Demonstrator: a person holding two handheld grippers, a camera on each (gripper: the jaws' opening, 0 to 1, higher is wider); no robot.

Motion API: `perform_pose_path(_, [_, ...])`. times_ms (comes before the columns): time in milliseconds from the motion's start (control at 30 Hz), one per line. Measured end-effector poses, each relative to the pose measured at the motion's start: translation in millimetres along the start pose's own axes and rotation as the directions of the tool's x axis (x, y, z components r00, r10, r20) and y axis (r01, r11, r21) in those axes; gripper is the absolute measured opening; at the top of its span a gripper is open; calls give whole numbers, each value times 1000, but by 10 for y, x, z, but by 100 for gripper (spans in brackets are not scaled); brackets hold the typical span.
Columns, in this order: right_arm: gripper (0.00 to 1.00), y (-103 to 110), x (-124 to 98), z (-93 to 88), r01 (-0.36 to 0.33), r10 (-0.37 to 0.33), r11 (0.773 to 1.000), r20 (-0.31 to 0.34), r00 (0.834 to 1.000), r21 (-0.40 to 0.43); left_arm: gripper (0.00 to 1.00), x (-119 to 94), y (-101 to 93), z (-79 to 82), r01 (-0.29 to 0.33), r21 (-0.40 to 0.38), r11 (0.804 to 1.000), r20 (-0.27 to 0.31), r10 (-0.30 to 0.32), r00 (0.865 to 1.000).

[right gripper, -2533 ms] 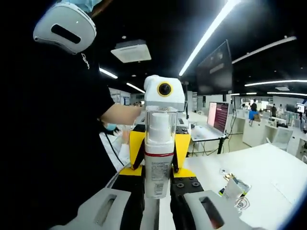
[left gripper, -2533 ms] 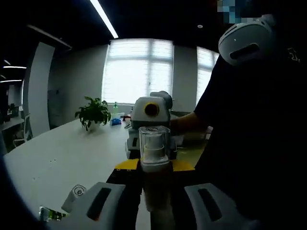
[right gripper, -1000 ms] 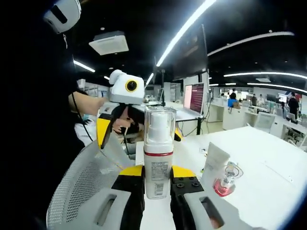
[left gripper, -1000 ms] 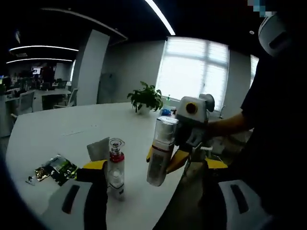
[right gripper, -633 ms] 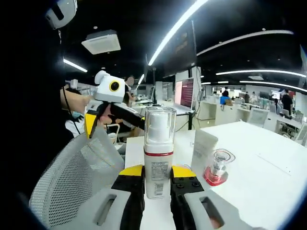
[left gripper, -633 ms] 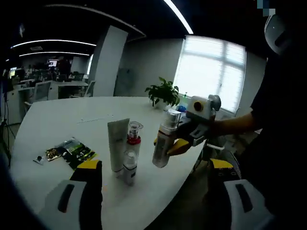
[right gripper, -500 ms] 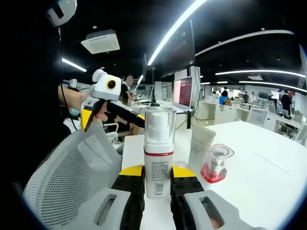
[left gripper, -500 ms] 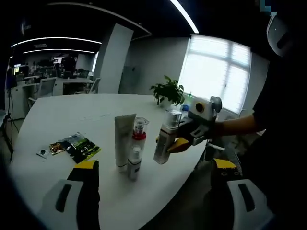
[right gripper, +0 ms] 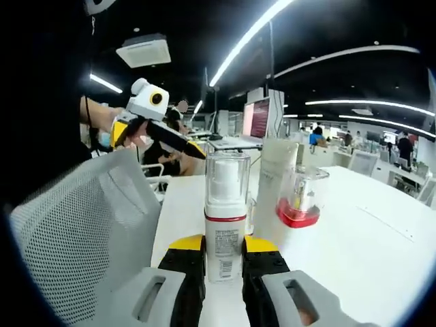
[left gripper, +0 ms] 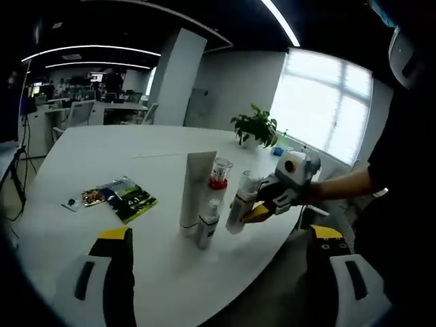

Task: Arrange the skincare products in the storage area until every visible bottle or jar stands upright without overlapping.

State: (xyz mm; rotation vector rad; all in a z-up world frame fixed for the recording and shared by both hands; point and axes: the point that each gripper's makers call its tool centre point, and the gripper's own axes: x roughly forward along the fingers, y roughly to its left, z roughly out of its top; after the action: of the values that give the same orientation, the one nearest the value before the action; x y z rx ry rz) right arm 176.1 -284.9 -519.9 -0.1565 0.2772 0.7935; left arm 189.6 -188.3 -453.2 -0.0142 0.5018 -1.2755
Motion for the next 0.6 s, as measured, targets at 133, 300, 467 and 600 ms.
perform_pose_path(133, [10, -26, 48, -153, 3, -3, 1000, -23, 1000, -5, 97, 45, 3, 10, -3, -4, 1000, -5, 3, 1000])
perform_pose_path(300, [11, -133, 90, -340, 23, -22, 999, -34, 999, 26, 96, 34, 16, -16, -8, -4, 1000, -19, 8, 1000])
perform_pose_path(467, [11, -135, 141, -421, 21, -19, 999, -42, 999, 36, 95, 7, 52, -54, -21, -16, 1000, -30, 21, 999])
perform_pose_path(600, [11, -133, 159, -444, 21, -19, 999, -33, 999, 45, 94, 7, 75, -72, -32, -23, 999, -37, 31, 999])
